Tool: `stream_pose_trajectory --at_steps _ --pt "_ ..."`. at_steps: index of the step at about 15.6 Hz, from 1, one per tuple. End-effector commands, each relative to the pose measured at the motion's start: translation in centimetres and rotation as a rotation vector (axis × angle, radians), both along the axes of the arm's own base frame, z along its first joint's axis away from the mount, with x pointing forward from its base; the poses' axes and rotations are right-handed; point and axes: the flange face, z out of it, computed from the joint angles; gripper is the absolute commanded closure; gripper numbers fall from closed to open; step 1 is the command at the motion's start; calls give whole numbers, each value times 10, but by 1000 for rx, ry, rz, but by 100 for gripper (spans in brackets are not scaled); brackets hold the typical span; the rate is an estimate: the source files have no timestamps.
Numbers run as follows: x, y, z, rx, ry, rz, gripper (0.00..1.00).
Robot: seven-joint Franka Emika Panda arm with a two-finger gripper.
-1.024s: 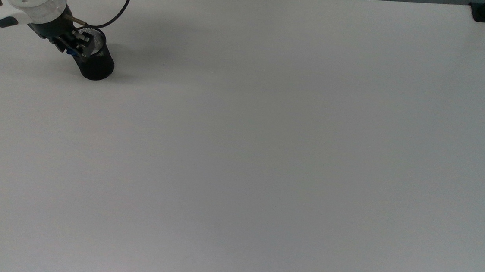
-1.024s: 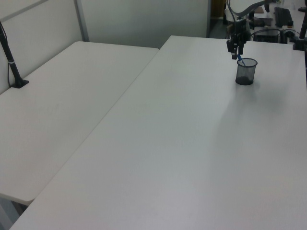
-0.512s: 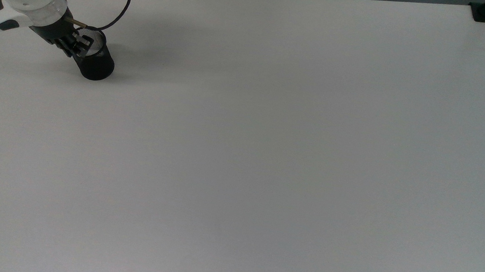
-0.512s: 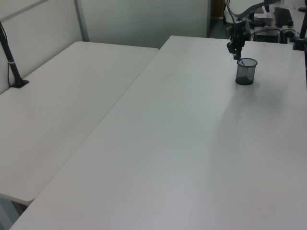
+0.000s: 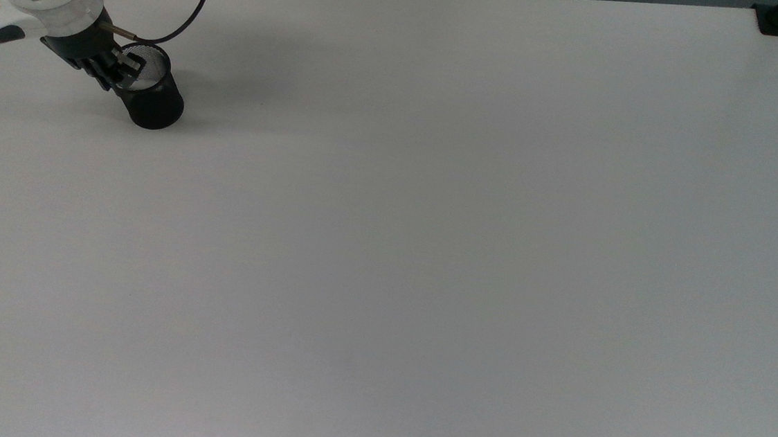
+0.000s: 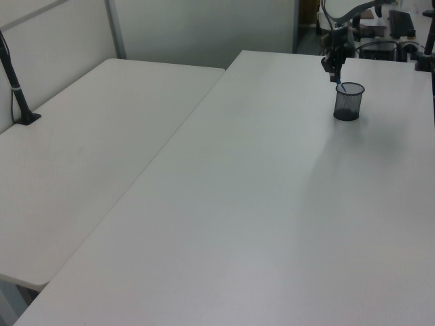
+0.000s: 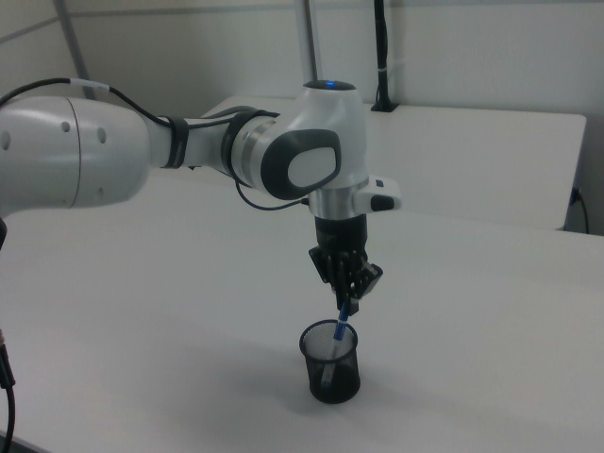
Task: Remove the marker
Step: 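Lift the marker straight up out of the mesh cup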
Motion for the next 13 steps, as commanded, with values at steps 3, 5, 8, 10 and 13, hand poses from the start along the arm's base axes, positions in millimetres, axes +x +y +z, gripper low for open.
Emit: stream_pose_trajectory --at_steps 3,5,8,10,13 --pt "-17 6 73 -11 -120 30 87" --pt "-21 15 101 -12 -168 37 87" --pt "-30 29 143 -29 -234 54 86" --pt "-29 46 149 1 -235 65 86" --pt "-26 87 145 66 -143 115 86"
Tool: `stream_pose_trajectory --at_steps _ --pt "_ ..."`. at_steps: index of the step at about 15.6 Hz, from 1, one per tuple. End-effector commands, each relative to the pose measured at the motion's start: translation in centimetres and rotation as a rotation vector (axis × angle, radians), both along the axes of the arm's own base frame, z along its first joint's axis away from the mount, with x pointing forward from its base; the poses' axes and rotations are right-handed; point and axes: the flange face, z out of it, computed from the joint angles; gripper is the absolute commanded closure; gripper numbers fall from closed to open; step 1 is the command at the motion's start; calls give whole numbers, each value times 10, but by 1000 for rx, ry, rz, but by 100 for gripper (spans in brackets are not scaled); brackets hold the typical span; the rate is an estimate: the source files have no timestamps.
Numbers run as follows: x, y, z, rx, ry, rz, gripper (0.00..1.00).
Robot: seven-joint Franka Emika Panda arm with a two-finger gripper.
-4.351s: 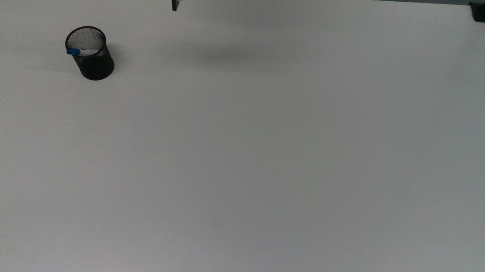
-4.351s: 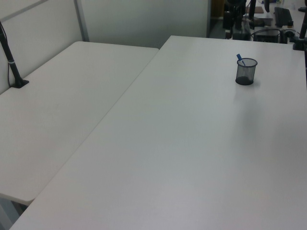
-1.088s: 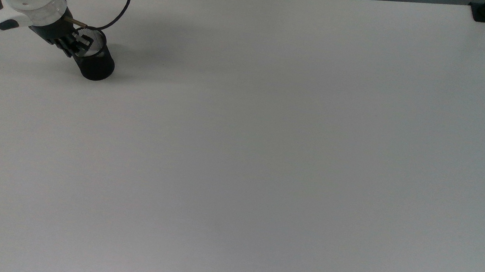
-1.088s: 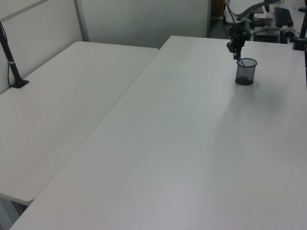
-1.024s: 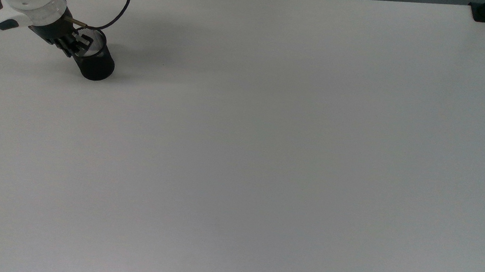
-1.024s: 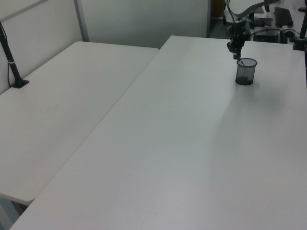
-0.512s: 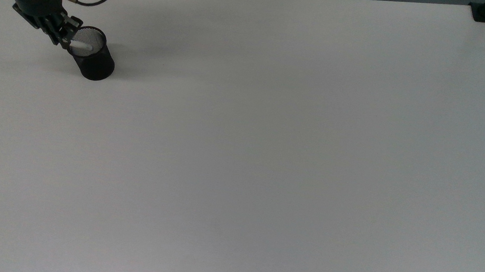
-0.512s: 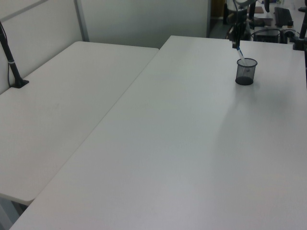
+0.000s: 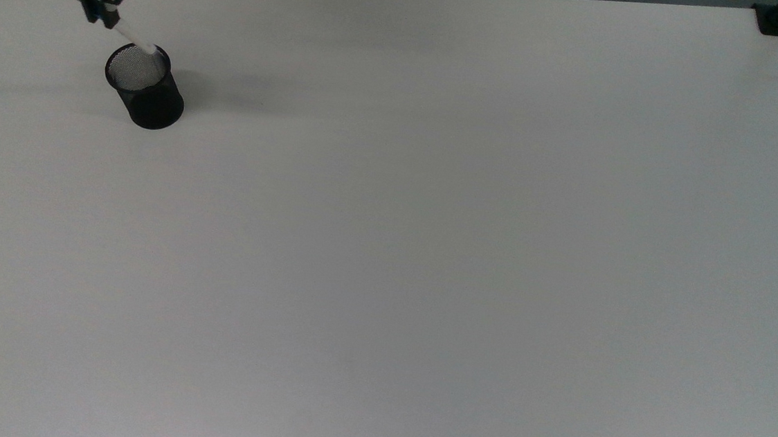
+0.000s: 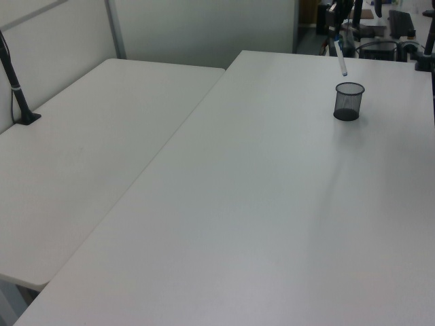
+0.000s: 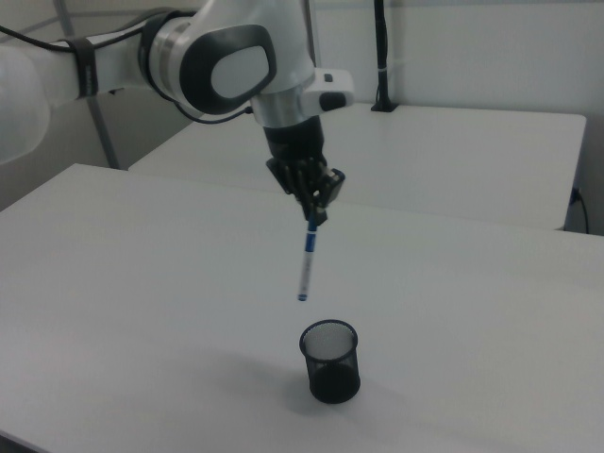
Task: Remove the marker
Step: 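Lift the marker straight up out of the mesh cup, then carry the marker away from the cup and lower it toward the table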
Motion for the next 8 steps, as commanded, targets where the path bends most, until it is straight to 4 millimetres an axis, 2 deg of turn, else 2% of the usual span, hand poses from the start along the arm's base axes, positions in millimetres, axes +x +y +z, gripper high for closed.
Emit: stream_pose_trajectory --at_steps 1,5,8 --pt "5 58 -9 61 99 98 86" --pt "20 149 -26 76 173 232 86" --pt "27 200 -50 77 223 244 86"
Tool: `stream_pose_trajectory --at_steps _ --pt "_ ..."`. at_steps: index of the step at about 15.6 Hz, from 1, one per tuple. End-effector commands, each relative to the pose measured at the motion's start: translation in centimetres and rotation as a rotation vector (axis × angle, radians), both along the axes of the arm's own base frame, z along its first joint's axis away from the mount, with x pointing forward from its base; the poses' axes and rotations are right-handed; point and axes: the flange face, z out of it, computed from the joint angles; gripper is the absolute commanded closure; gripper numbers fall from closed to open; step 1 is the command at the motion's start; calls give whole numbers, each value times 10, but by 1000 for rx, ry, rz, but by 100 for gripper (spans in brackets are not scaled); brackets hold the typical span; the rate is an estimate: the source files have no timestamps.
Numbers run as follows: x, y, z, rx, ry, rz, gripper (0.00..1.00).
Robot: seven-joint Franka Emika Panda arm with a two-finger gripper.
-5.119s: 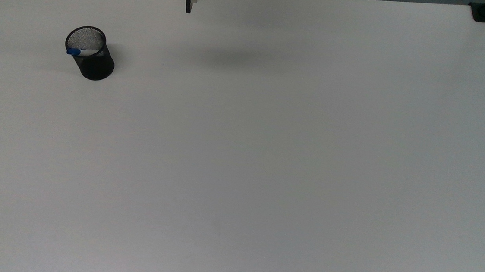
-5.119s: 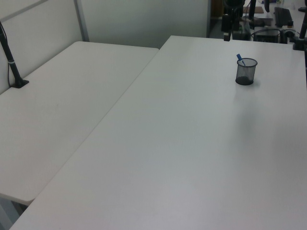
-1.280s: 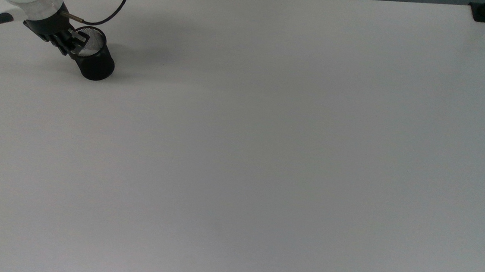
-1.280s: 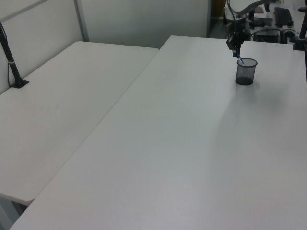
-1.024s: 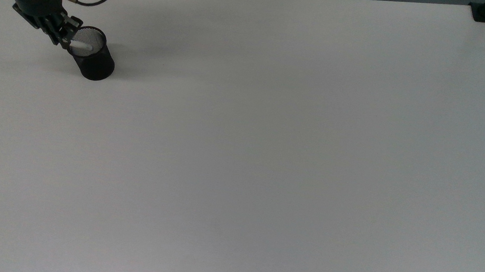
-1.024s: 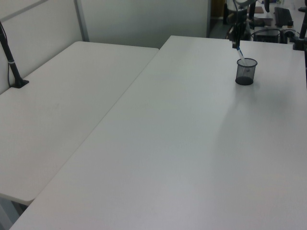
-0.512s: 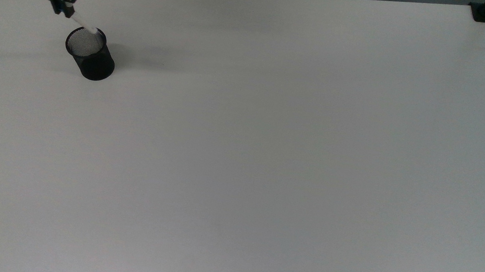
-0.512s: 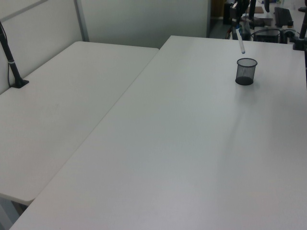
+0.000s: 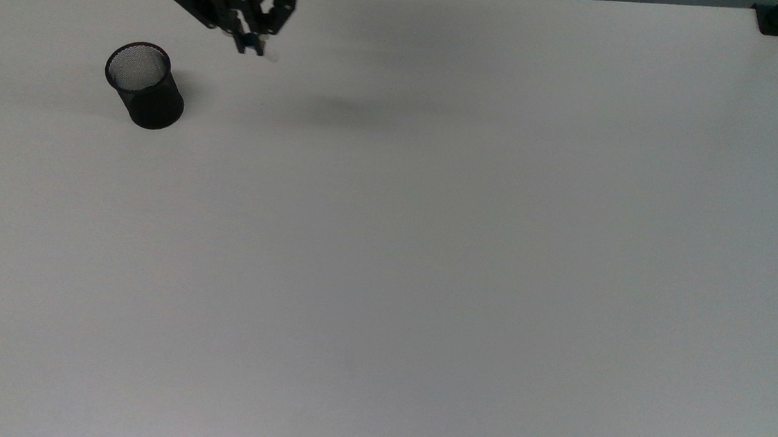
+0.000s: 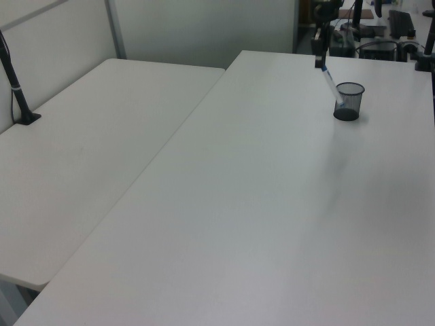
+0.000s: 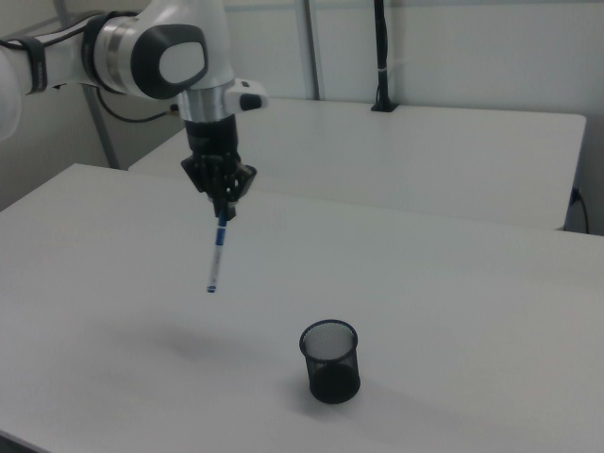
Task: Remove the marker
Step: 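Carry the marker away from the cup and lower it toward the table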
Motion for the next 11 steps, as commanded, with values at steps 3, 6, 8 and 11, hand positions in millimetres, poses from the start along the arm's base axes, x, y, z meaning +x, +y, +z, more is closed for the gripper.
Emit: stream_pose_trajectory --at_steps 3,6,8,11 --pt "17 88 -60 -6 106 38 86" --pt "28 109 -88 -23 110 51 86" --pt "35 111 -98 -28 90 38 86" --pt "42 114 -108 -34 73 19 85"
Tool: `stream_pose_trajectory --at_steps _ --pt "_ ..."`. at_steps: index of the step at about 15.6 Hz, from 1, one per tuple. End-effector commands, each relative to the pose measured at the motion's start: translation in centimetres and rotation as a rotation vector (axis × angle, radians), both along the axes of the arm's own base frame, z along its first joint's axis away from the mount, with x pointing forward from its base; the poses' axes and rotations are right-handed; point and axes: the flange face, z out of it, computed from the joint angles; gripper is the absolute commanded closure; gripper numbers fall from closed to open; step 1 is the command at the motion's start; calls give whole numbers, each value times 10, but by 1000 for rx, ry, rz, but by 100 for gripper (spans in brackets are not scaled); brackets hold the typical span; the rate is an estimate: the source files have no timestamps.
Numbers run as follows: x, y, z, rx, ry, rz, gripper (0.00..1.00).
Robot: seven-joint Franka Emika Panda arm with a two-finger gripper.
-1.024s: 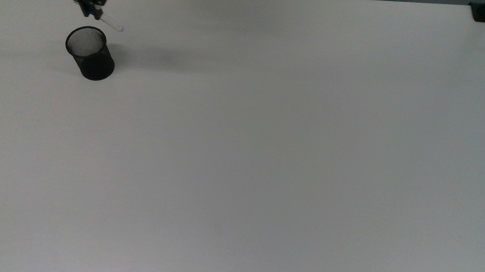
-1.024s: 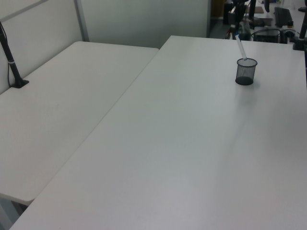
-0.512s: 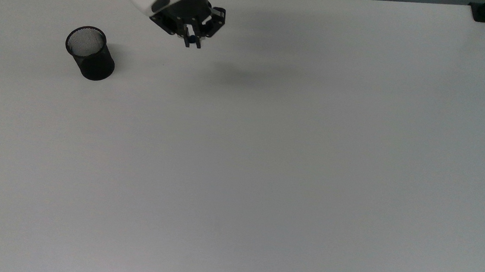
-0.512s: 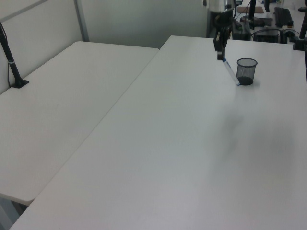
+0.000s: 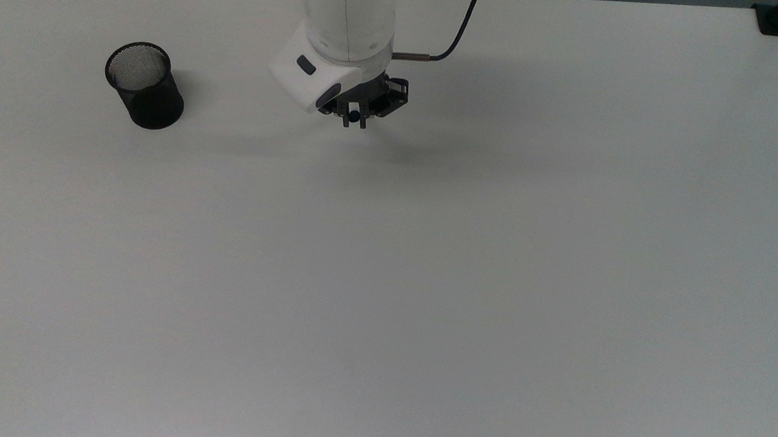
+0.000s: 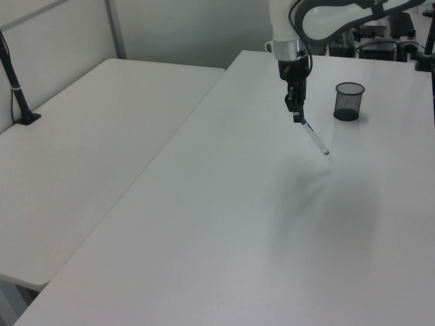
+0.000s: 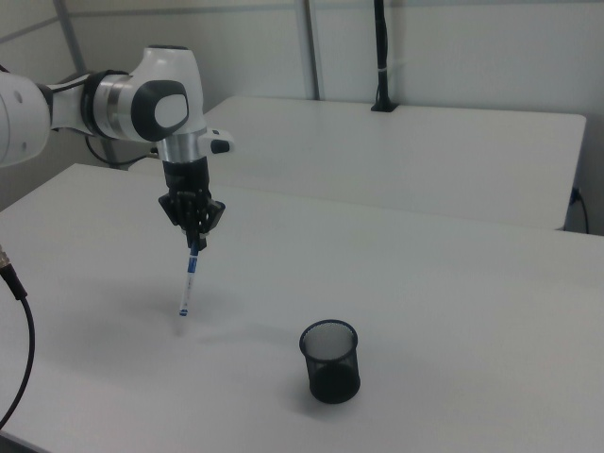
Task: Remove the marker
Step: 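Carry the marker away from the cup and lower it toward the table, then open the gripper to release the marker onto the table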
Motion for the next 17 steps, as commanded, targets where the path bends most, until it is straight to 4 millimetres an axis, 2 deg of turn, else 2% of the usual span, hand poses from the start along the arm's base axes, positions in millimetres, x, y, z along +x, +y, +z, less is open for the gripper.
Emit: stream_pose_trajectory --at_steps 1,5,8,9,12,15,17 --pt "7 3 -8 -13 -31 -28 85" --pt "14 11 -25 -24 -42 -21 78" --pt "15 10 -25 -26 -47 -21 53" --pt "15 11 -25 -26 -49 -19 48" --pt "15 10 -25 -27 -47 -22 47" --pt "13 6 -13 -27 -58 -42 45" --pt "8 -1 10 -24 -88 -81 32"
